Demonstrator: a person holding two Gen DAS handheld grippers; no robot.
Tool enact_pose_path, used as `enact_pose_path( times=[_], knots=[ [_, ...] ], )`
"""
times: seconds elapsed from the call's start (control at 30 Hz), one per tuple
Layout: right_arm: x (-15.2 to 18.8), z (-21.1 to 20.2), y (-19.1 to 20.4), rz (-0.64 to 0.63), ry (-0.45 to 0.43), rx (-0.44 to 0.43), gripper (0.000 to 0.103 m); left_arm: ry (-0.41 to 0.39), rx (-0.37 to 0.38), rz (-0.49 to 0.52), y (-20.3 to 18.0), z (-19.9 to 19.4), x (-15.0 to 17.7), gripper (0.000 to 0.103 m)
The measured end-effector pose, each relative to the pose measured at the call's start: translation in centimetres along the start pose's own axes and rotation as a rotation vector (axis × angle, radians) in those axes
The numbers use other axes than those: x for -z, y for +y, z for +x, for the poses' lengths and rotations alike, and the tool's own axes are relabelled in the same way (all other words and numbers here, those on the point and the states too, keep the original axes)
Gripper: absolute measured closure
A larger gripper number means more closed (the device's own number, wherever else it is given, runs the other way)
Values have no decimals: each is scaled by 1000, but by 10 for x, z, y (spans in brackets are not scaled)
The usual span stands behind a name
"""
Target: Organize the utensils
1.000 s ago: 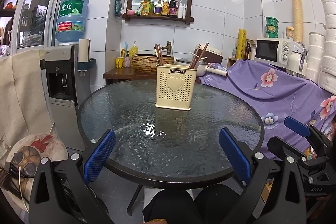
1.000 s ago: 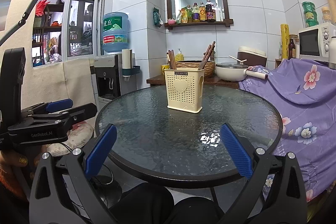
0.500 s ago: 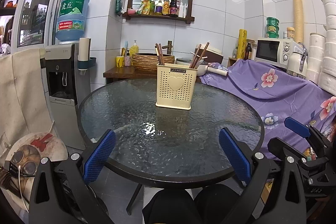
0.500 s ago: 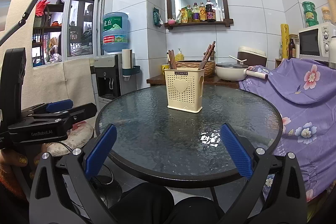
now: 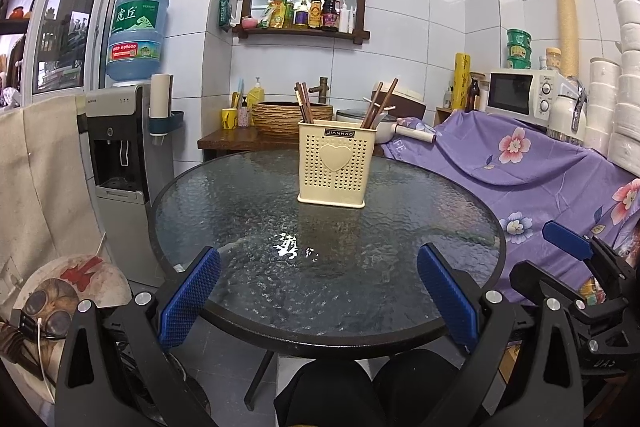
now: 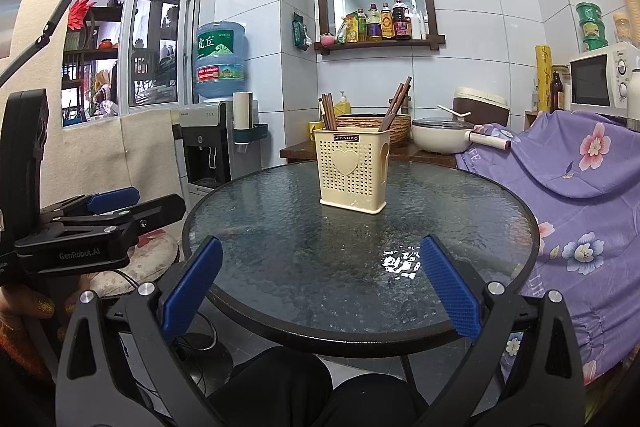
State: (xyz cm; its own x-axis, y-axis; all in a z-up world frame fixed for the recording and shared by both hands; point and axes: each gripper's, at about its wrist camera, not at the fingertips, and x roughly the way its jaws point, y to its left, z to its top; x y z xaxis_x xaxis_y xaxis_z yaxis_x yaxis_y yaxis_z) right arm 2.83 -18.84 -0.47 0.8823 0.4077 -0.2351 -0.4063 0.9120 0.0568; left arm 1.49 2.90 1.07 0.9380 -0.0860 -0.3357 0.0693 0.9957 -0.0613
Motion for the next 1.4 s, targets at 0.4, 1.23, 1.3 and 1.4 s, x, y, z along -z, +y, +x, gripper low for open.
enact_pose_path(
  times=[0.4,1.23,1.3,1.4],
  knots=[
    [1,0,0,-1,-1,2,6,-5,1,-15,0,-2,-1,6],
    [0,1,-1,3,1,4,6,8,-21,-10,0,0,-3,6],
    [0,1,-1,3,1,3,6,9,-20,-9,0,0,-3,6],
    [0,1,-1,3,2,4,6,9,-20,-9,0,0,-3,6]
  ],
)
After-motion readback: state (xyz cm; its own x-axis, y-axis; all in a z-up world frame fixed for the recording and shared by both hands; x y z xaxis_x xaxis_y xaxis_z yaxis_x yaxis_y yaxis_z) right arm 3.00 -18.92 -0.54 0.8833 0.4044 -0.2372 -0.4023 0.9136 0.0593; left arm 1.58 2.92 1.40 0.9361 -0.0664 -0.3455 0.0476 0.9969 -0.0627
